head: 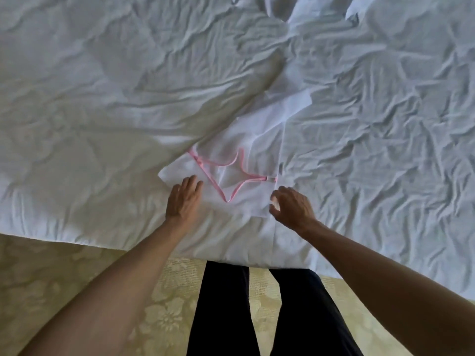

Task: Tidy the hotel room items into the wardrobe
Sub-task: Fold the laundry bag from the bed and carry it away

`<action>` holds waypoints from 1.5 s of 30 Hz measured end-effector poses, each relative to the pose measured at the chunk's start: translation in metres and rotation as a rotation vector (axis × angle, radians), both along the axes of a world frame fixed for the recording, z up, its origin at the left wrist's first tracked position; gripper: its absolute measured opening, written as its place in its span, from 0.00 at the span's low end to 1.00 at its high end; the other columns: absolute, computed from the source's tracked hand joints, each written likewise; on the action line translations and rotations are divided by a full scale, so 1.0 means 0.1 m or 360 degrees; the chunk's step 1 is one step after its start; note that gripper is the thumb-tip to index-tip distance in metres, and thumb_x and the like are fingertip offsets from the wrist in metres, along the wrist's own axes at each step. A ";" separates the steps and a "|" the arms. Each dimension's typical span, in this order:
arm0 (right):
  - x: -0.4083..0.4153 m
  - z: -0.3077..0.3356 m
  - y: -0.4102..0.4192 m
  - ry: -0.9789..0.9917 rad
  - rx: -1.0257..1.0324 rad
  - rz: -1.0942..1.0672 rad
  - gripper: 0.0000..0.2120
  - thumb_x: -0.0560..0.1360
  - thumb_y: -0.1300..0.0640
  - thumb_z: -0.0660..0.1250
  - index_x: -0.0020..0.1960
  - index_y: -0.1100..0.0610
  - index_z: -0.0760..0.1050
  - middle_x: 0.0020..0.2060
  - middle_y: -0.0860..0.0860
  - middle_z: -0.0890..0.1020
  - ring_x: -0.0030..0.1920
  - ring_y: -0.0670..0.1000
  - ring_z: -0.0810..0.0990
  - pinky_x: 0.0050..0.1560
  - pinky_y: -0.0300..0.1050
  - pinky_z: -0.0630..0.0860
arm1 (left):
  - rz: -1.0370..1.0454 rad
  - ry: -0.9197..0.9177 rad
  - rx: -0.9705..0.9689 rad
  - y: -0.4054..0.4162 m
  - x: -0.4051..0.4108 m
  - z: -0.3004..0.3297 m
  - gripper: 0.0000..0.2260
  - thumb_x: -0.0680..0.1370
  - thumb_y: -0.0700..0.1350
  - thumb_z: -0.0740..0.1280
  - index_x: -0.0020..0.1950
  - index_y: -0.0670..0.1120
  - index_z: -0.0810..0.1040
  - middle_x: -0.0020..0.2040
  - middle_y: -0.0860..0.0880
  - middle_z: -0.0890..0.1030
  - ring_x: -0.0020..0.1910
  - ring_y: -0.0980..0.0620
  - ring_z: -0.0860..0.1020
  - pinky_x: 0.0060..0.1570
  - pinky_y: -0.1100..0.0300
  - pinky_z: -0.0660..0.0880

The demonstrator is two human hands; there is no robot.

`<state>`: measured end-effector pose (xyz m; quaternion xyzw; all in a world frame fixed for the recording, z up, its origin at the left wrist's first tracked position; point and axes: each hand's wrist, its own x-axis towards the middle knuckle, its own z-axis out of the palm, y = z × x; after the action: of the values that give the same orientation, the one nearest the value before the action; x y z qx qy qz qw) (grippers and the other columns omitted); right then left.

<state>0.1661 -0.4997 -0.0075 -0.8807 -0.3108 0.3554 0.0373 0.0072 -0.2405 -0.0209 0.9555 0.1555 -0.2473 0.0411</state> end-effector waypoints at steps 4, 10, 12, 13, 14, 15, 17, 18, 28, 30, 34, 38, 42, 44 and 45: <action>-0.26 -0.49 0.16 -0.0120 0.0155 0.0343 0.36 0.61 0.42 0.77 0.65 0.54 0.73 0.62 0.54 0.75 0.60 0.57 0.76 0.46 0.51 0.78 | -0.0255 -0.0103 0.0077 0.35 -0.19 -0.45 0.31 0.63 0.37 0.74 0.68 0.40 0.77 0.67 0.40 0.76 0.61 0.40 0.77 0.62 0.46 0.74; -0.28 -0.83 0.20 -0.0420 0.0587 0.0136 0.17 0.64 0.58 0.71 0.54 0.57 0.79 0.54 0.54 0.80 0.54 0.58 0.80 0.43 0.52 0.78 | -0.0339 -0.0448 -0.0062 0.65 -0.13 -0.59 0.16 0.70 0.38 0.60 0.55 0.43 0.79 0.56 0.42 0.79 0.48 0.39 0.78 0.47 0.47 0.74; -0.17 -0.71 0.26 -0.0411 0.0621 -0.0064 0.11 0.65 0.62 0.69 0.47 0.56 0.81 0.46 0.51 0.83 0.46 0.57 0.82 0.37 0.49 0.79 | -0.0193 -0.0504 -0.0115 0.74 -0.05 -0.50 0.10 0.72 0.39 0.59 0.48 0.42 0.78 0.48 0.42 0.79 0.44 0.39 0.79 0.44 0.47 0.74; -0.08 -0.60 0.30 -0.0384 0.0608 -0.0162 0.09 0.66 0.62 0.69 0.45 0.56 0.82 0.43 0.51 0.83 0.41 0.59 0.83 0.34 0.48 0.78 | -0.0088 -0.0536 -0.0155 0.78 0.00 -0.42 0.08 0.71 0.38 0.62 0.47 0.42 0.79 0.46 0.42 0.80 0.43 0.38 0.80 0.43 0.48 0.75; 0.02 -0.46 0.34 -0.0356 0.0594 -0.0260 0.06 0.67 0.61 0.68 0.43 0.56 0.81 0.40 0.52 0.83 0.38 0.60 0.82 0.32 0.48 0.77 | 0.0020 -0.0563 -0.0205 0.81 0.06 -0.32 0.09 0.70 0.35 0.65 0.48 0.41 0.80 0.46 0.41 0.81 0.43 0.38 0.80 0.44 0.49 0.75; 0.14 -0.30 0.36 -0.0346 0.0584 -0.0351 0.04 0.69 0.60 0.66 0.40 0.57 0.80 0.37 0.52 0.83 0.35 0.61 0.82 0.32 0.48 0.76 | 0.0128 -0.0580 -0.0246 0.83 0.13 -0.18 0.11 0.69 0.32 0.67 0.50 0.40 0.81 0.47 0.41 0.83 0.43 0.38 0.81 0.45 0.50 0.76; 0.39 0.07 0.35 -0.0391 0.0583 -0.0510 0.04 0.70 0.61 0.66 0.37 0.56 0.79 0.34 0.52 0.82 0.34 0.61 0.80 0.32 0.46 0.72 | 0.0290 -0.0645 -0.0314 0.83 0.25 0.18 0.14 0.70 0.29 0.67 0.53 0.40 0.82 0.49 0.41 0.84 0.45 0.38 0.82 0.47 0.51 0.76; 0.54 0.36 0.35 -0.0432 0.0604 -0.0574 0.05 0.70 0.63 0.67 0.37 0.56 0.79 0.33 0.52 0.81 0.34 0.61 0.80 0.33 0.45 0.71 | 0.0354 -0.0697 -0.0335 0.83 0.35 0.43 0.14 0.71 0.29 0.67 0.53 0.40 0.82 0.50 0.42 0.85 0.46 0.38 0.82 0.47 0.51 0.76; 1.82 2.99 0.05 -0.0828 0.1075 -0.0774 0.12 0.63 0.59 0.59 0.38 0.59 0.81 0.30 0.57 0.81 0.33 0.62 0.81 0.32 0.48 0.77 | 0.0610 -0.1243 -0.0563 0.75 1.40 2.98 0.07 0.80 0.42 0.67 0.53 0.44 0.83 0.49 0.45 0.86 0.49 0.44 0.84 0.48 0.52 0.79; 2.03 3.43 0.04 -0.0853 0.1104 -0.0849 0.15 0.61 0.58 0.58 0.39 0.59 0.82 0.31 0.58 0.82 0.34 0.61 0.80 0.34 0.49 0.78 | 0.0582 -0.1299 -0.0564 0.73 1.68 3.47 0.07 0.80 0.44 0.67 0.53 0.44 0.83 0.49 0.46 0.86 0.49 0.44 0.83 0.48 0.51 0.79; 2.48 4.12 0.01 -0.1004 0.1173 -0.0972 0.19 0.62 0.56 0.58 0.45 0.57 0.85 0.39 0.58 0.85 0.42 0.62 0.83 0.38 0.44 0.74 | 0.0479 -0.1482 -0.0510 0.74 2.22 4.22 0.10 0.79 0.49 0.66 0.50 0.44 0.83 0.46 0.46 0.86 0.48 0.44 0.83 0.46 0.51 0.78; 2.80 4.61 -0.07 -0.1119 0.1214 -0.1022 0.21 0.61 0.56 0.57 0.46 0.57 0.85 0.40 0.58 0.86 0.43 0.61 0.83 0.38 0.42 0.72 | 0.0312 -0.1629 -0.0401 0.68 2.60 4.76 0.08 0.80 0.46 0.67 0.49 0.43 0.83 0.45 0.44 0.86 0.47 0.43 0.82 0.44 0.52 0.77; 2.93 4.73 -0.20 -0.1152 0.1192 -0.1055 0.19 0.63 0.58 0.59 0.46 0.57 0.85 0.40 0.57 0.86 0.43 0.61 0.83 0.37 0.42 0.71 | 0.0218 -0.1656 -0.0371 0.59 2.72 4.90 0.08 0.80 0.47 0.67 0.49 0.44 0.83 0.44 0.45 0.85 0.46 0.43 0.82 0.42 0.53 0.76; 2.91 4.66 -0.25 -0.1151 0.1161 -0.1068 0.20 0.62 0.58 0.59 0.47 0.57 0.85 0.41 0.58 0.86 0.43 0.61 0.83 0.38 0.41 0.71 | 0.0220 -0.1605 -0.0386 0.55 2.70 4.81 0.08 0.80 0.47 0.66 0.47 0.45 0.82 0.42 0.46 0.84 0.44 0.44 0.81 0.38 0.54 0.73; 2.87 4.60 -0.28 -0.1124 0.1124 -0.1096 0.19 0.63 0.59 0.60 0.47 0.57 0.85 0.41 0.58 0.86 0.44 0.62 0.83 0.39 0.41 0.71 | 0.0233 -0.1569 -0.0399 0.52 2.66 4.73 0.08 0.80 0.47 0.66 0.47 0.45 0.81 0.41 0.46 0.83 0.43 0.44 0.80 0.36 0.56 0.70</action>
<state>0.4532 -0.5275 0.4521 -0.9298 -0.1008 -0.1156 0.3347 0.2735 -0.1887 0.4523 0.9329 0.1534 0.2194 0.2409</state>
